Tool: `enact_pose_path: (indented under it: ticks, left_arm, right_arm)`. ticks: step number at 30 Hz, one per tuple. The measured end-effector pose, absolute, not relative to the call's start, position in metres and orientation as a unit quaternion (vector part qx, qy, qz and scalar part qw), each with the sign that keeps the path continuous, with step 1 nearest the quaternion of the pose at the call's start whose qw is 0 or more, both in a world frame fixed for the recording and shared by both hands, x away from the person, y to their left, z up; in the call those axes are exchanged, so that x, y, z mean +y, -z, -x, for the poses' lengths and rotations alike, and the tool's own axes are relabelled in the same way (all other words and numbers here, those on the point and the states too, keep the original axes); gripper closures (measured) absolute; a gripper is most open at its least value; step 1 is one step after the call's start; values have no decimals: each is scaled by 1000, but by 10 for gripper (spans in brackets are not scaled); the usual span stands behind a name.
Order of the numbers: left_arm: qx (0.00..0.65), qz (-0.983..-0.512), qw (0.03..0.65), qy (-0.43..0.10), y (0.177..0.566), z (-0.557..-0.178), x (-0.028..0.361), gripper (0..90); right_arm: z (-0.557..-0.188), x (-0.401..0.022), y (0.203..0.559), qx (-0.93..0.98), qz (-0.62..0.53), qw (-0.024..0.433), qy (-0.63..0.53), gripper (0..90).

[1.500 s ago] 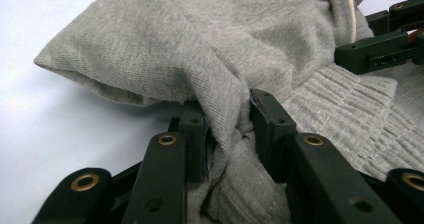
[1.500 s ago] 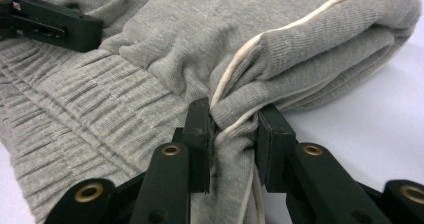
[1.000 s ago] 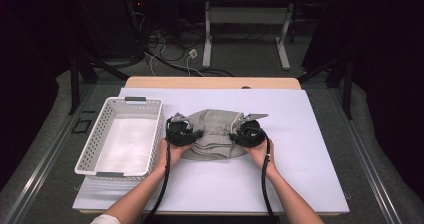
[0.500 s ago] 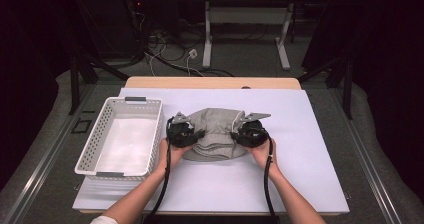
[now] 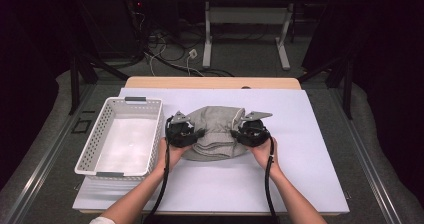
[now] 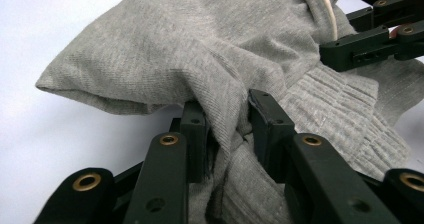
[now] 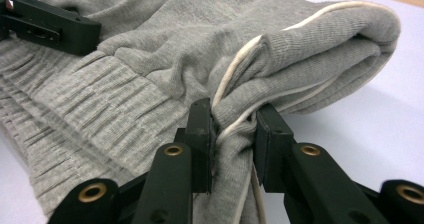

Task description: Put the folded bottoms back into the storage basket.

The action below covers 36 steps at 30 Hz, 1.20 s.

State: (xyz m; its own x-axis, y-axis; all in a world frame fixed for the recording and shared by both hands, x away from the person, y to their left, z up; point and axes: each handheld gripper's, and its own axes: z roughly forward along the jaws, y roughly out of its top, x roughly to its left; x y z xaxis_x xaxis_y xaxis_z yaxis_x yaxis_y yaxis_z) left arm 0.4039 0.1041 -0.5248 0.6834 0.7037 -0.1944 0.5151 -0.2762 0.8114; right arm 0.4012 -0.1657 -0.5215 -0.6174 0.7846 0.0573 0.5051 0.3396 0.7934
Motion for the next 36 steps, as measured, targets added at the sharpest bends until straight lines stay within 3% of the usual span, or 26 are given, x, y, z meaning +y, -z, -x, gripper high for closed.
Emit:
enact_pose_path:
  ticks: [36]
  left_arm:
    - [368,-790,477,-114,501,-396,110,712]
  right_arm:
    - [-391,-164,496,798,-382,192,-425,718]
